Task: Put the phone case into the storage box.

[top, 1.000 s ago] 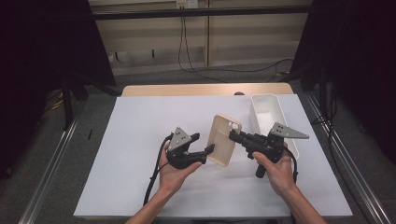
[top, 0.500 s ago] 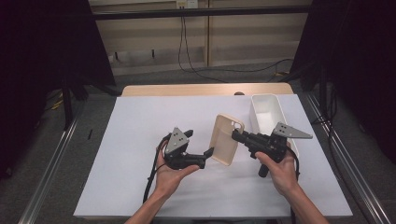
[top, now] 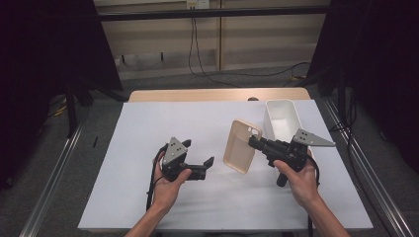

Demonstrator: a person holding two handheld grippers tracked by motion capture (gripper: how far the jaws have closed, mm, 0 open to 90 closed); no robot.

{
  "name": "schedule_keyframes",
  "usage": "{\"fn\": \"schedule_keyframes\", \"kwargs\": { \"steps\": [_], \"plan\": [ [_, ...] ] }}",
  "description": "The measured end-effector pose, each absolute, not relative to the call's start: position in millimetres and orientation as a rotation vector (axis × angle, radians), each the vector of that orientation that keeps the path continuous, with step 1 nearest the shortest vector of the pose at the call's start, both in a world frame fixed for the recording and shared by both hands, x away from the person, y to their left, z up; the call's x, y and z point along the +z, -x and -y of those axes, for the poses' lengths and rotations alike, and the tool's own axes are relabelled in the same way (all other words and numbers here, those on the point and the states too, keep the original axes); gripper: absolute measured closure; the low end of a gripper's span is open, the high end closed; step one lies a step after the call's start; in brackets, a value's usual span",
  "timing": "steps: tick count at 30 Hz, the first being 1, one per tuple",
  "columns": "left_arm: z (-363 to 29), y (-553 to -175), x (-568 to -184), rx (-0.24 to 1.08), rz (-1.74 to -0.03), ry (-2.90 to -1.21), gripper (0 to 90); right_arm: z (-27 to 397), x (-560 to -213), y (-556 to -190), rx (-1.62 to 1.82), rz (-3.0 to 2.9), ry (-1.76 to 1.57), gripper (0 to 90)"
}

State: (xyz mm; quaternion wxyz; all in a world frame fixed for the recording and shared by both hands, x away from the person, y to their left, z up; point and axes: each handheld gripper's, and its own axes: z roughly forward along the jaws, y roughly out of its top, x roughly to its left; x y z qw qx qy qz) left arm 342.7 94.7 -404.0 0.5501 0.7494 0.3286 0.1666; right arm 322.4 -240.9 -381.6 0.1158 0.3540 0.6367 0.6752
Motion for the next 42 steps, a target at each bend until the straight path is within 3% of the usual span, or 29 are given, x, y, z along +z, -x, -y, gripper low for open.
{"fn": "schedule_keyframes", "kwargs": {
  "steps": [17,42],
  "plan": [
    [-127.9,-335.5,-410.6,0.459,-0.787,-1.708,8.2,244.4,-378.7,-320.3,1.934,-1.878,-0.992,80.5],
    [-191.5,-310.7,-421.9,0.527,-0.852,-1.670,3.6,258.1,-372.2,-319.7,1.875,-1.875,-0.937,80.5]
  ]
}}
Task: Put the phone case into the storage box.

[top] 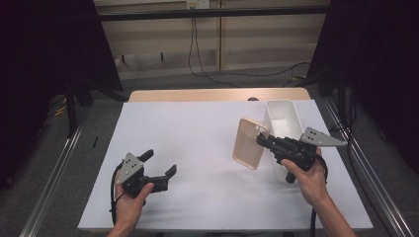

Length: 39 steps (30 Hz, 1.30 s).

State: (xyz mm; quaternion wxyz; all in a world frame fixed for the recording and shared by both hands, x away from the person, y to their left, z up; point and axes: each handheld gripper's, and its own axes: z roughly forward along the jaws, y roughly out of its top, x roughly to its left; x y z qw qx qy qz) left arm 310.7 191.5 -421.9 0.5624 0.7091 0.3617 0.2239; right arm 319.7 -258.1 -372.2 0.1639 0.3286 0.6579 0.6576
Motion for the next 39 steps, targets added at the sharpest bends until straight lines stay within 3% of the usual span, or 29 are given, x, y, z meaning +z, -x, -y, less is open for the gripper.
{"fn": "schedule_keyframes", "kwargs": {
  "steps": [14,39],
  "plan": [
    [-213.5,-302.1,-424.7,0.596,-0.884,-1.623,3.7,268.6,-364.6,-321.8,1.852,-1.863,-0.920,80.5],
    [-211.0,-304.0,-425.3,0.599,-0.923,-1.614,4.1,287.5,-331.8,-346.0,1.837,-1.841,-0.859,80.5]
  ]
}}
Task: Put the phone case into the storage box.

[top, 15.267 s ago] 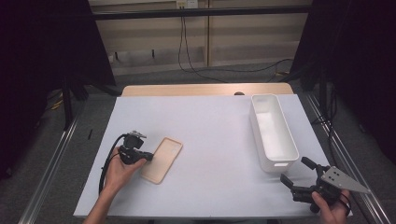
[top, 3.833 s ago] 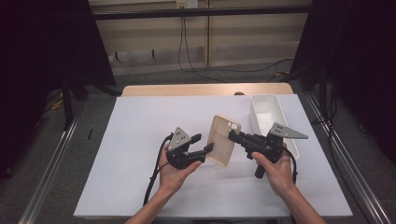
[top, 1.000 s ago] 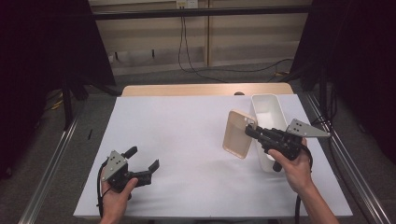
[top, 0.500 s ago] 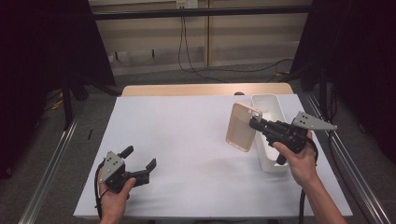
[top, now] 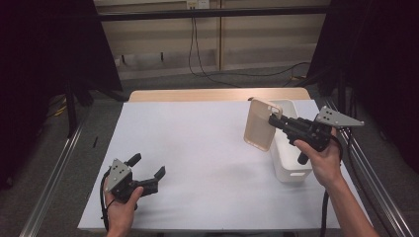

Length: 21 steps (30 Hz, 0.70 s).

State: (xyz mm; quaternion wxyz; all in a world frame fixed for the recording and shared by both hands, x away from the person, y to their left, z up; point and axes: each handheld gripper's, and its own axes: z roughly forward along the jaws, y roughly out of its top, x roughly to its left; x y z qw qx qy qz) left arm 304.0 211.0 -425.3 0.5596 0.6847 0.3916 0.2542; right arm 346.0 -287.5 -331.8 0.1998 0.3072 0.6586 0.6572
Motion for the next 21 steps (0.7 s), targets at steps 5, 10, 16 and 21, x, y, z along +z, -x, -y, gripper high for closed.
{"fn": "schedule_keyframes", "kwargs": {
  "steps": [5,10,16,21],
  "plan": [
    [-209.9,-305.2,-426.4,0.590,-0.934,-1.619,4.0,294.0,-324.6,-351.6,1.819,-1.840,-0.854,80.5],
    [-210.8,-305.2,-425.8,0.595,-0.939,-1.609,4.0,301.6,-317.5,-355.8,1.817,-1.818,-0.849,80.5],
    [-212.6,-307.6,-426.1,0.592,-0.939,-1.613,4.1,311.5,-310.7,-359.7,1.807,-1.794,-0.849,80.5],
    [-213.5,-309.1,-426.8,0.586,-0.950,-1.608,4.0,318.5,-308.3,-365.0,1.795,-1.786,-0.851,80.5]
  ]
}}
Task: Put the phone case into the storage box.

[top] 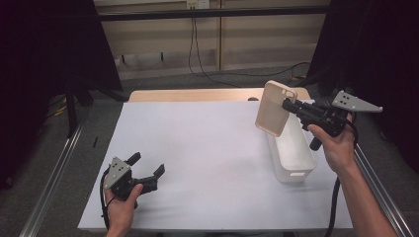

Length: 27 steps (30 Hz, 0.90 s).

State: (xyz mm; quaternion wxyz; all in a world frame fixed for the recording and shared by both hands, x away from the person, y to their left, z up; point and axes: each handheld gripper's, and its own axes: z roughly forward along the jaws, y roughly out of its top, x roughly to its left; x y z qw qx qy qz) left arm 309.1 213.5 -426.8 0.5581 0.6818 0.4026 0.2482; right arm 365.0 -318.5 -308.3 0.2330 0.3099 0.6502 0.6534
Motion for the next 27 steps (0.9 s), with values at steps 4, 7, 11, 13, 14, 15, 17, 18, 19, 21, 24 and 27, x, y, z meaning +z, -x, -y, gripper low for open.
{"fn": "schedule_keyframes", "kwargs": {
  "steps": [4,7,11,13,14,15,17,18,19,21,24,27],
  "plan": [
    [-213.7,-309.6,-426.0,0.589,-0.946,-1.608,4.0,324.1,-307.5,-369.9,1.787,-1.778,-0.854,80.5],
    [-213.3,-309.9,-425.4,0.590,-0.941,-1.611,4.0,329.2,-306.9,-372.5,1.777,-1.769,-0.851,80.4],
    [-211.1,-310.1,-425.0,0.584,-0.943,-1.609,4.0,337.0,-307.0,-375.5,1.759,-1.755,-0.862,80.5],
    [-209.8,-309.8,-424.6,0.582,-0.934,-1.615,4.0,340.4,-307.7,-377.4,1.750,-1.749,-0.868,80.5],
    [-209.4,-309.7,-424.2,0.581,-0.929,-1.618,4.0,342.0,-308.2,-378.5,1.744,-1.748,-0.870,80.4],
    [-208.7,-309.4,-423.9,0.582,-0.927,-1.616,4.0,343.4,-308.6,-379.7,1.737,-1.748,-0.871,80.4],
    [-208.4,-309.0,-423.1,0.585,-0.923,-1.619,4.0,345.8,-309.6,-382.2,1.731,-1.745,-0.876,80.5],
    [-208.4,-309.0,-422.7,0.586,-0.921,-1.621,4.0,346.7,-310.2,-383.3,1.730,-1.746,-0.875,80.4],
    [-208.3,-309.1,-422.3,0.586,-0.919,-1.619,4.0,347.6,-310.6,-383.9,1.721,-1.750,-0.871,80.4],
    [-208.4,-309.6,-421.8,0.585,-0.917,-1.618,4.0,349.2,-311.8,-384.7,1.723,-1.742,-0.872,80.4],
    [-208.5,-310.8,-421.4,0.591,-0.912,-1.620,4.0,352.5,-312.9,-386.4,1.712,-1.737,-0.874,80.4],
    [-208.4,-312.1,-420.9,0.593,-0.905,-1.618,4.0,357.6,-314.1,-387.9,1.713,-1.724,-0.887,80.4]
  ]
}}
